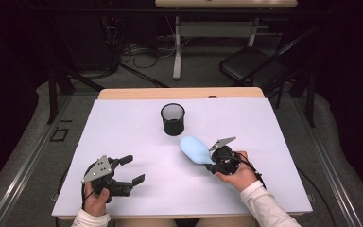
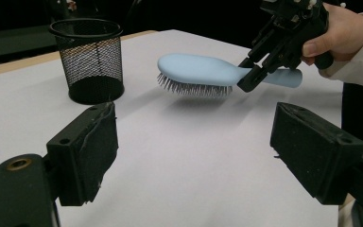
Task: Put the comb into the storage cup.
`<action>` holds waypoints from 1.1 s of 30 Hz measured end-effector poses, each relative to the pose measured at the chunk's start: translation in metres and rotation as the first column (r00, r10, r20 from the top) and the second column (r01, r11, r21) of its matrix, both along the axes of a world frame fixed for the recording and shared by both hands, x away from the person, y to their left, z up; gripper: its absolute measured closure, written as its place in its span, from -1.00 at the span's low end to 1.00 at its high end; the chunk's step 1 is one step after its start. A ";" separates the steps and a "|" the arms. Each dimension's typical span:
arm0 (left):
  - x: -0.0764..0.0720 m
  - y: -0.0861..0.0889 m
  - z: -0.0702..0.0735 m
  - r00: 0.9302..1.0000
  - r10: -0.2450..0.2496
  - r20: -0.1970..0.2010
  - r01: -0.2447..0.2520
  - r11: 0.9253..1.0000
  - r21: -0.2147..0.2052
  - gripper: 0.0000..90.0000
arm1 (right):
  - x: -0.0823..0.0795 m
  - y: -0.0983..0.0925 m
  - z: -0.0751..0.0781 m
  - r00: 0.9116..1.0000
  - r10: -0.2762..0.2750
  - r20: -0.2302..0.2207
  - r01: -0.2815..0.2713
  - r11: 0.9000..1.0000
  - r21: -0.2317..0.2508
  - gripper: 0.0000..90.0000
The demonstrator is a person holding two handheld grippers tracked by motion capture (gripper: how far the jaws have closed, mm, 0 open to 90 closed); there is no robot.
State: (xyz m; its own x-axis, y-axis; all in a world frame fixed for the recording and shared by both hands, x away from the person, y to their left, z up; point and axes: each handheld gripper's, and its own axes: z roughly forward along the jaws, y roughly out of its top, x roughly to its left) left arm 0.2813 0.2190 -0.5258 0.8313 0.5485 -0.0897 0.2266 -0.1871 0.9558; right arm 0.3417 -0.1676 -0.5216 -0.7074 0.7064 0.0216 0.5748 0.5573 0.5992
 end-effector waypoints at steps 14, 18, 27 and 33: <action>0.000 -0.001 -0.001 1.000 0.000 -0.005 0.000 1.000 -0.011 -0.65 | 0.001 0.003 0.020 0.998 -0.015 0.055 0.011 0.997 0.070 0.53; 0.000 -0.001 -0.001 1.000 -0.003 -0.005 0.003 1.000 -0.016 -0.65 | 0.002 0.005 0.027 0.998 -0.020 0.065 0.013 0.995 0.099 0.53; 0.000 -0.001 0.000 1.000 -0.009 -0.014 0.009 1.000 -0.028 -0.65 | 0.005 0.015 0.042 0.995 -0.017 0.100 0.003 0.989 0.146 0.53; 0.000 -0.002 0.000 1.000 -0.005 -0.016 0.004 1.000 -0.029 -0.65 | 0.007 0.019 0.047 0.994 -0.018 0.112 -0.002 0.985 0.173 0.53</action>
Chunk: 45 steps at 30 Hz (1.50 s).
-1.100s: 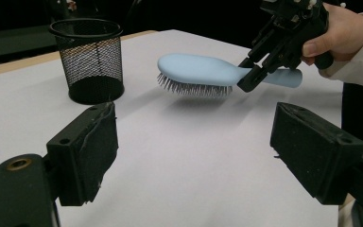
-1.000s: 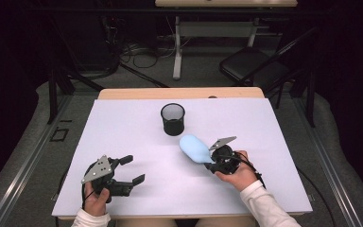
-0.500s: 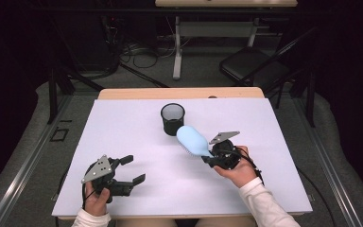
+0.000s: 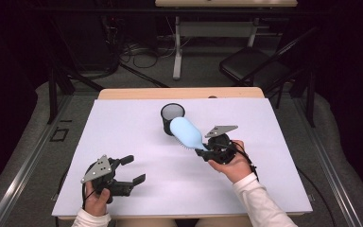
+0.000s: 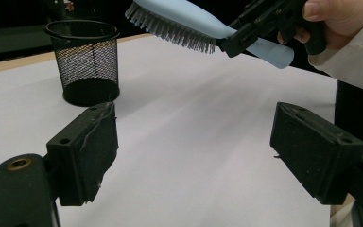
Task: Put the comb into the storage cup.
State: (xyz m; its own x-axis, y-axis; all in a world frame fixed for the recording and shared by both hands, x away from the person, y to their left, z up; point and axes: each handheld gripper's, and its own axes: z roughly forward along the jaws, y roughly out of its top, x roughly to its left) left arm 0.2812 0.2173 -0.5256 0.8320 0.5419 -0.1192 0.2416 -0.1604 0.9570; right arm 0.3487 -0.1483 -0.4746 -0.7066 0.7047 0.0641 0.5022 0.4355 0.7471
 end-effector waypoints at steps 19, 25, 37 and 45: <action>0.001 0.001 0.001 1.000 0.013 -0.009 -0.013 1.000 -0.011 -0.65 | -0.004 0.013 0.007 0.995 0.002 0.103 -0.012 0.995 0.104 0.53; 0.002 0.003 0.002 0.999 0.030 -0.015 -0.030 0.999 -0.018 -0.65 | -0.009 0.014 0.006 0.989 -0.009 0.148 -0.010 0.992 0.129 0.53; 0.008 0.002 0.005 0.995 0.047 -0.083 -0.051 0.998 -0.042 -0.65 | -0.020 0.014 0.005 0.969 -0.037 0.244 -0.001 0.988 0.154 0.53; 0.012 -0.003 0.010 0.992 0.047 -0.114 -0.053 0.997 -0.048 -0.65 | -0.023 0.012 0.006 0.965 -0.028 0.260 -0.016 0.986 0.169 0.53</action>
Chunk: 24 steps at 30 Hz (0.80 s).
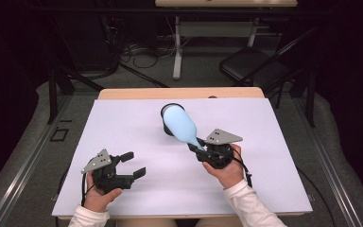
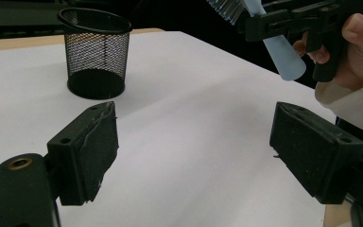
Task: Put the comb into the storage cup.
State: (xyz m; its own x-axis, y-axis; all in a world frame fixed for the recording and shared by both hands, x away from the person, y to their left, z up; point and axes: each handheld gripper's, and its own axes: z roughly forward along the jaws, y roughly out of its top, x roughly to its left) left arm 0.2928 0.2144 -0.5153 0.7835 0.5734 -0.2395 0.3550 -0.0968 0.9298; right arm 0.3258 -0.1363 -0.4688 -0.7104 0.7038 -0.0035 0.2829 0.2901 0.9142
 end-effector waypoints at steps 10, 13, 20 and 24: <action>0.008 -0.005 0.013 1.000 -0.022 -0.020 0.021 1.000 -0.019 -0.63 | -0.004 0.003 0.001 1.000 0.012 0.016 -0.012 1.000 0.003 0.53; 0.010 -0.007 0.017 0.999 -0.028 -0.024 0.027 0.999 -0.026 -0.63 | -0.005 0.003 0.001 1.000 0.014 0.017 -0.014 1.000 0.006 0.53; 0.017 -0.016 0.030 0.998 -0.056 -0.030 0.055 0.998 -0.038 -0.63 | -0.006 0.002 0.002 1.000 0.015 0.023 -0.016 1.000 0.014 0.53; 0.022 -0.020 0.036 0.997 -0.061 -0.043 0.060 0.998 -0.036 -0.63 | -0.006 0.003 0.003 1.000 0.017 0.027 -0.017 1.000 0.017 0.53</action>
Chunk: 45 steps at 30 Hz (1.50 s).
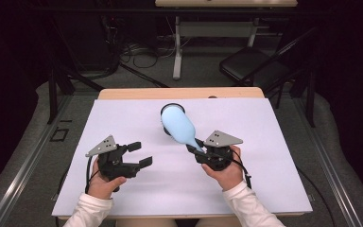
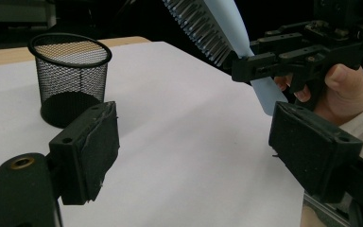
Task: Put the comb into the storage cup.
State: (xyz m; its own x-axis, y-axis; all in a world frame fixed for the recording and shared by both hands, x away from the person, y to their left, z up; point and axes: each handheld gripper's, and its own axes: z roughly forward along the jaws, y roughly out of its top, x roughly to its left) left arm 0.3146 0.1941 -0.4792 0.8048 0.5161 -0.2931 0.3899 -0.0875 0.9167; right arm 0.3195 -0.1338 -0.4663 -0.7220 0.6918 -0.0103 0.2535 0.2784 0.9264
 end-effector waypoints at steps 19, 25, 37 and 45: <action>0.021 -0.012 0.028 0.997 -0.006 -0.081 0.004 1.000 -0.021 -0.63 | -0.003 0.000 -0.001 1.000 -0.011 0.020 0.011 1.000 0.002 0.53; 0.028 -0.017 0.035 0.994 -0.029 -0.108 0.024 0.998 -0.052 -0.63 | -0.004 -0.001 -0.002 0.999 -0.016 0.031 0.016 1.000 0.003 0.53; 0.039 -0.028 0.052 0.987 -0.052 -0.155 0.041 0.997 -0.073 -0.63 | -0.006 0.001 -0.004 0.999 -0.017 0.043 0.016 1.000 0.002 0.53; 0.046 -0.036 0.059 0.984 -0.050 -0.170 0.038 0.997 -0.070 -0.63 | -0.007 0.002 -0.005 0.999 -0.014 0.052 0.014 1.000 0.002 0.53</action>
State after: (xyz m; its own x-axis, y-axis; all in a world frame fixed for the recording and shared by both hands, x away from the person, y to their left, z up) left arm 0.3609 0.1583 -0.4206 0.7612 0.4562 -0.4609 0.5387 -0.0492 0.8410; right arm 0.3120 -0.1314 -0.4709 -0.7106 0.7020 -0.0464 0.2088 0.2734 0.9390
